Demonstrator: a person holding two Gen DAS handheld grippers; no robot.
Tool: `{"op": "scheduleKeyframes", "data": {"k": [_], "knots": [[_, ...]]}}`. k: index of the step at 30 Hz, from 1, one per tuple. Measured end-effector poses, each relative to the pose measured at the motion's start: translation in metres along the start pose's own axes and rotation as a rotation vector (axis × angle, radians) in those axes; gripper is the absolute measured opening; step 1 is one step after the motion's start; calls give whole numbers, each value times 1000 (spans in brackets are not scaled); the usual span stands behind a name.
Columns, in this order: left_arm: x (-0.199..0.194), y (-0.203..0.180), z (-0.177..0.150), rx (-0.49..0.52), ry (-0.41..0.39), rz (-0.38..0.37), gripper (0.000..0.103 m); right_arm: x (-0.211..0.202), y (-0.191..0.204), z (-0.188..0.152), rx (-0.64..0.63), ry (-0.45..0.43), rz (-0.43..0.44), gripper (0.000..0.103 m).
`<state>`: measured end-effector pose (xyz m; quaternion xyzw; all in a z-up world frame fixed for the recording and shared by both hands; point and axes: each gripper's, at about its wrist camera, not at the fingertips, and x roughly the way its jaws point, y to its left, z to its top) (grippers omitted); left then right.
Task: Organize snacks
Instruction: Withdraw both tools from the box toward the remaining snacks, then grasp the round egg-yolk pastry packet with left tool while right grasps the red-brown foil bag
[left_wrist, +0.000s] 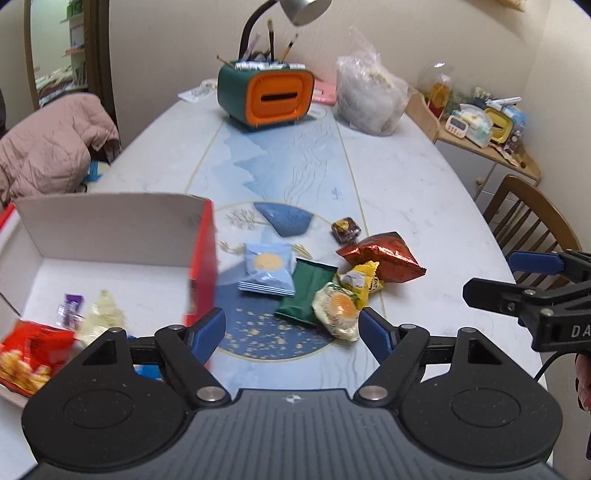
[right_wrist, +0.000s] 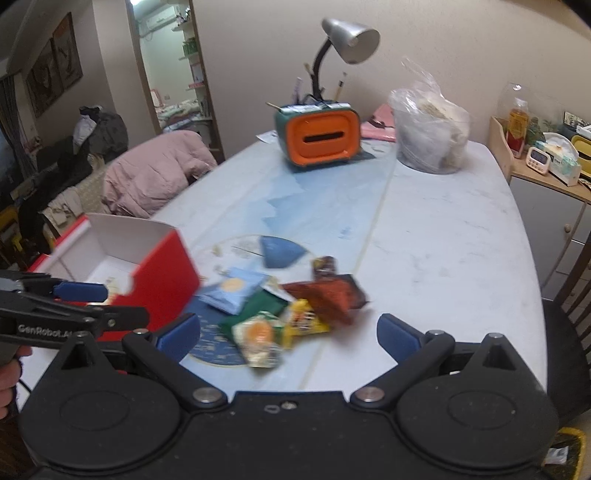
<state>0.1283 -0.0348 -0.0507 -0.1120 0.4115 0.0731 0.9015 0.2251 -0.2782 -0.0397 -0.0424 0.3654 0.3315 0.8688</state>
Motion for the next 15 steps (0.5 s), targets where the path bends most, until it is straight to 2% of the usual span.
{"op": "scheduleKeyframes", "data": {"k": [5,15], "knots": [[28,-15,0,-32,35,10,79,22,-27,5,-15,32,5,100],[86,-25,0,-105,114,25,79,76,-48,15,-94,116,41,91]]}}
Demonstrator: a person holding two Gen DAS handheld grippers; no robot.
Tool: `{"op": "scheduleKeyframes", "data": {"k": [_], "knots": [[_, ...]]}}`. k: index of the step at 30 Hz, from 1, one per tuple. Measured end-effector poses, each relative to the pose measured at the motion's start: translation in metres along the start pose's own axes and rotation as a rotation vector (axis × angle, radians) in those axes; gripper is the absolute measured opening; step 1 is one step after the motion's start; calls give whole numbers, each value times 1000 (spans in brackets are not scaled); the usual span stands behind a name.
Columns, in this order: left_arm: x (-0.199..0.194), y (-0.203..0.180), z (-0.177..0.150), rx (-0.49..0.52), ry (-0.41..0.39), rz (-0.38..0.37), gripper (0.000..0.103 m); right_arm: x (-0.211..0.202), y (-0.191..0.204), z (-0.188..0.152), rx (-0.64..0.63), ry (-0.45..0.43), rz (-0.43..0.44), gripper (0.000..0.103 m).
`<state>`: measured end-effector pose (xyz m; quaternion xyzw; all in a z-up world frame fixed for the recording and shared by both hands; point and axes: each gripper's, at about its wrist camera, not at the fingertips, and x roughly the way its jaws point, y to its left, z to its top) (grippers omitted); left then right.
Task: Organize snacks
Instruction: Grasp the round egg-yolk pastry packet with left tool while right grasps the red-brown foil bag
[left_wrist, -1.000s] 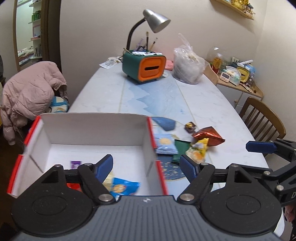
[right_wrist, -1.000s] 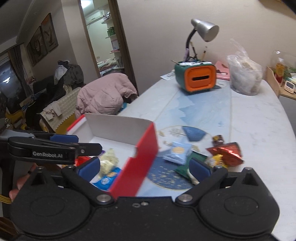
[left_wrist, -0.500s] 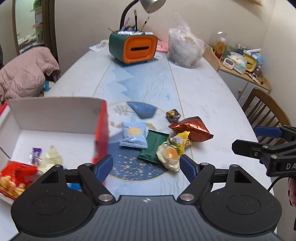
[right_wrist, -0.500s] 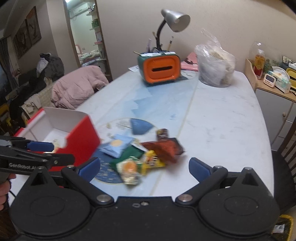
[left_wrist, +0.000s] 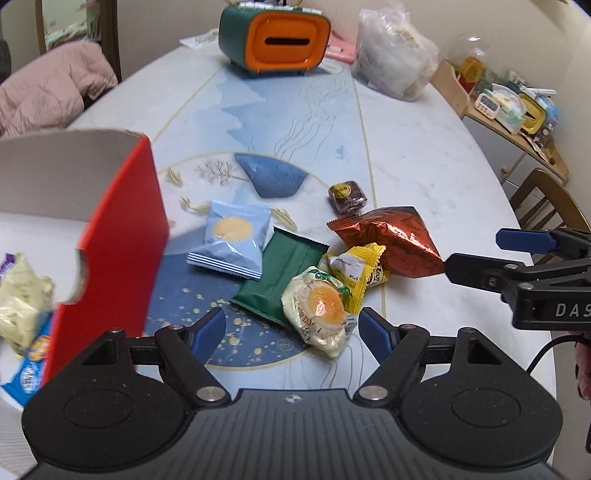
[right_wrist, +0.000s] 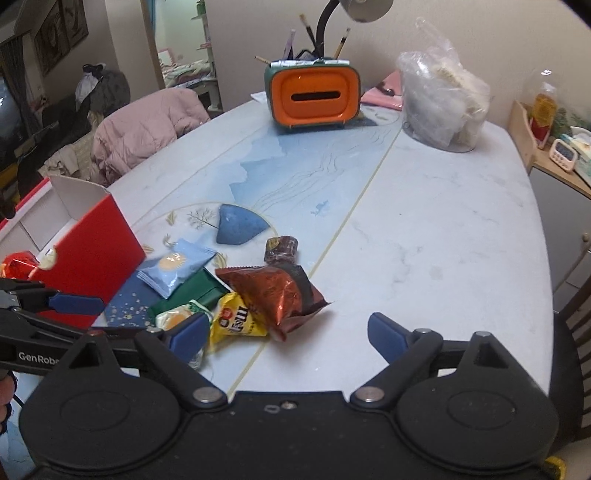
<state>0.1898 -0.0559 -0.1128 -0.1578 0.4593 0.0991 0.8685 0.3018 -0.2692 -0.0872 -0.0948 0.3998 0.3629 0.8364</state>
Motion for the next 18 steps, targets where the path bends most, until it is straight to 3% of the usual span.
{"op": "scheduleKeyframes", "data": {"k": [18], "knots": [[49,-10,10,3,86,-1,78,67,-14,24,30,44,65,84]]}}
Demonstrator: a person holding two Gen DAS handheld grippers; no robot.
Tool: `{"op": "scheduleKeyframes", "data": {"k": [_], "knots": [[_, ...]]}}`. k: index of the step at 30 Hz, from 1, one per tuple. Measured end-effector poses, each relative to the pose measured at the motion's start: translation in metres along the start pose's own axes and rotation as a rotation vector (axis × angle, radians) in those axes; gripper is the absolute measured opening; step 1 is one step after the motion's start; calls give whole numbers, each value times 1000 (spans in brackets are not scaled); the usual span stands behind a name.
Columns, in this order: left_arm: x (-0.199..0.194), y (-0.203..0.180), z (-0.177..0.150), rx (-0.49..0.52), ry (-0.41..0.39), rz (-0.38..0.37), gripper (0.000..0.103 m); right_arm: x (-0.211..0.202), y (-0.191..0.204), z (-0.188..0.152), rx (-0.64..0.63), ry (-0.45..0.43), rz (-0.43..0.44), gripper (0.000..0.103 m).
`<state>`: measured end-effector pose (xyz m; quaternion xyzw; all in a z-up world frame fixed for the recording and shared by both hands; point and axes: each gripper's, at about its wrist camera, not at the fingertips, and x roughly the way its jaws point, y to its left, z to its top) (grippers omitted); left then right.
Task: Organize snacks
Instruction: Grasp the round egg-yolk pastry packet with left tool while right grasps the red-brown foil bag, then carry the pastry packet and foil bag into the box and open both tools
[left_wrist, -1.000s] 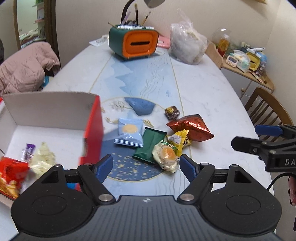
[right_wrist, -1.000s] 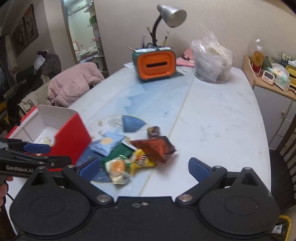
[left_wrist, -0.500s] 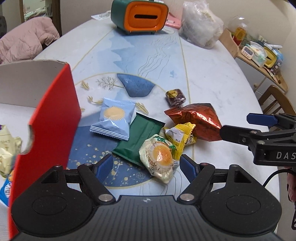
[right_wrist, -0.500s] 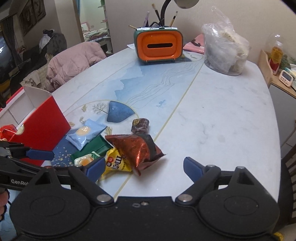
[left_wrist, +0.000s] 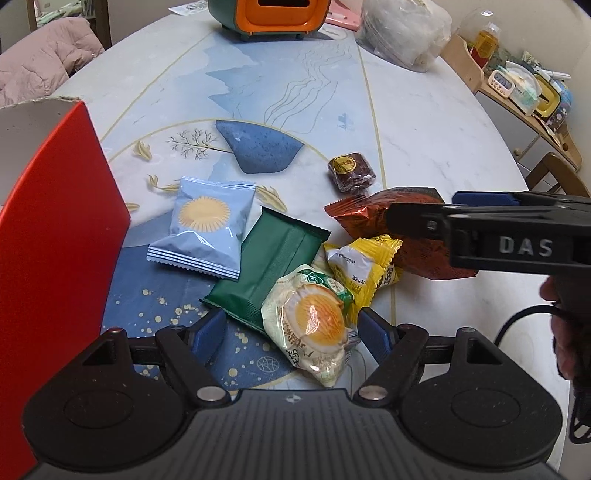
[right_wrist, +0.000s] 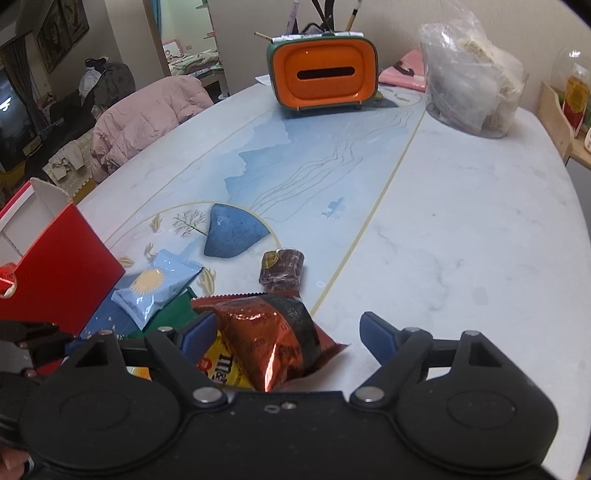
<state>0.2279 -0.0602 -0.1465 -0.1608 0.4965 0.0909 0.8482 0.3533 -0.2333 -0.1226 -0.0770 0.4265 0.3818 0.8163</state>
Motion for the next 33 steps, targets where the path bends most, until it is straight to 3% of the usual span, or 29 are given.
{"op": "scheduleKeyframes", "data": {"k": [4,9,11,21,33], "knots": [[1,-3,-1,18,1,-7,73,8,-2,-2,24,17,16,83],[2,-7,-2,33,6,-26,53,9,-2,-5,30,26,27,74],[1,-7,-2,30,9,-33,40,7,-3,-6,37,22,31,69],[-6,-4,-3,17,-5,-33,37,-6,-3,-13,58,-9,8,47],[-40,5,-8,-6,-24,-48,37,-59,10,-23,73,-64,-12,45]]}}
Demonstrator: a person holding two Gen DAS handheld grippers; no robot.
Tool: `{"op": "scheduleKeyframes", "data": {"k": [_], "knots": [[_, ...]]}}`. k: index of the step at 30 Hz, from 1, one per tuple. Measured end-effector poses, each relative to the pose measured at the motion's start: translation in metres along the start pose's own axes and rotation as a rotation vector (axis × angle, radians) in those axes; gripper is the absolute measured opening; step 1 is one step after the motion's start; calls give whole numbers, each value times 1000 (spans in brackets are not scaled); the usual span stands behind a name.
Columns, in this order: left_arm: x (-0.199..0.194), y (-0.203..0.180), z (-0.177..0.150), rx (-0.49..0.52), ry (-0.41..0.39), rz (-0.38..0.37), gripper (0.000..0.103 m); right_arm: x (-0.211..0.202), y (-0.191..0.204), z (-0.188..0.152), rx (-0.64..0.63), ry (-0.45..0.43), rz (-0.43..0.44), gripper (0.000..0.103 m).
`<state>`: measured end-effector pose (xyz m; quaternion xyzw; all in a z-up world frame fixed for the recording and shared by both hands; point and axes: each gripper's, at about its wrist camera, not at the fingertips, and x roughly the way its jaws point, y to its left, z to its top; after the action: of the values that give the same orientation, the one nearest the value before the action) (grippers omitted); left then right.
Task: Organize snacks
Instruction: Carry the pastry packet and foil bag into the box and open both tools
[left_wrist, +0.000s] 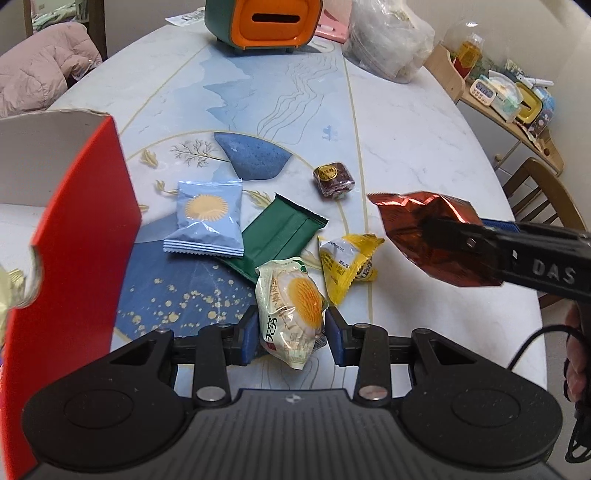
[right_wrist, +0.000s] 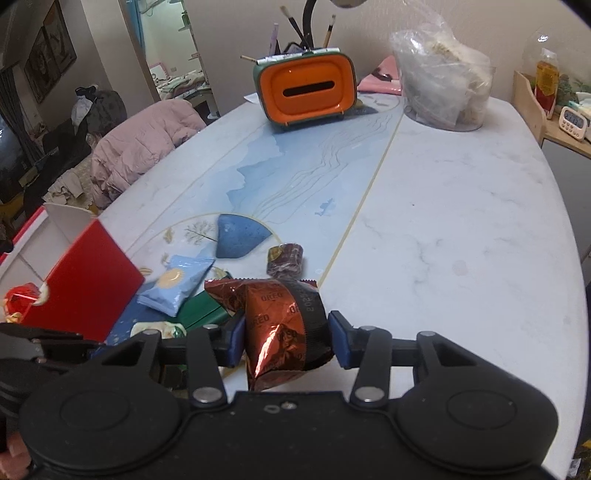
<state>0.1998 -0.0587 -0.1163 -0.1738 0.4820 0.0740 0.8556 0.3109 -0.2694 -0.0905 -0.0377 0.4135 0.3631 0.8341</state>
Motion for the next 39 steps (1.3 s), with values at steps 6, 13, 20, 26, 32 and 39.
{"op": "scheduleKeyframes", "data": {"k": [6,13,20,26,32,39], "knots": [[-30,2,-6,12,-33,-28,37,-32,18,-6,-15,-25,-7,45],[-71,7,-13,29,-72,-49,37,-66,47,-10,-29,-61,-8,45],[-106,24,-18,45,-99,-38,37,-88,80,-12,-39,-91,3,45],[-131,46,-20,54,-122,-35,37,-96,113,-10,-55,-111,15,45],[-155,73,-21,57,-146,-28,37,-97,148,-7,-76,-126,29,45],[-173,111,-21,46,-156,-12,38,-89,187,-3,-96,-131,40,45]]}}
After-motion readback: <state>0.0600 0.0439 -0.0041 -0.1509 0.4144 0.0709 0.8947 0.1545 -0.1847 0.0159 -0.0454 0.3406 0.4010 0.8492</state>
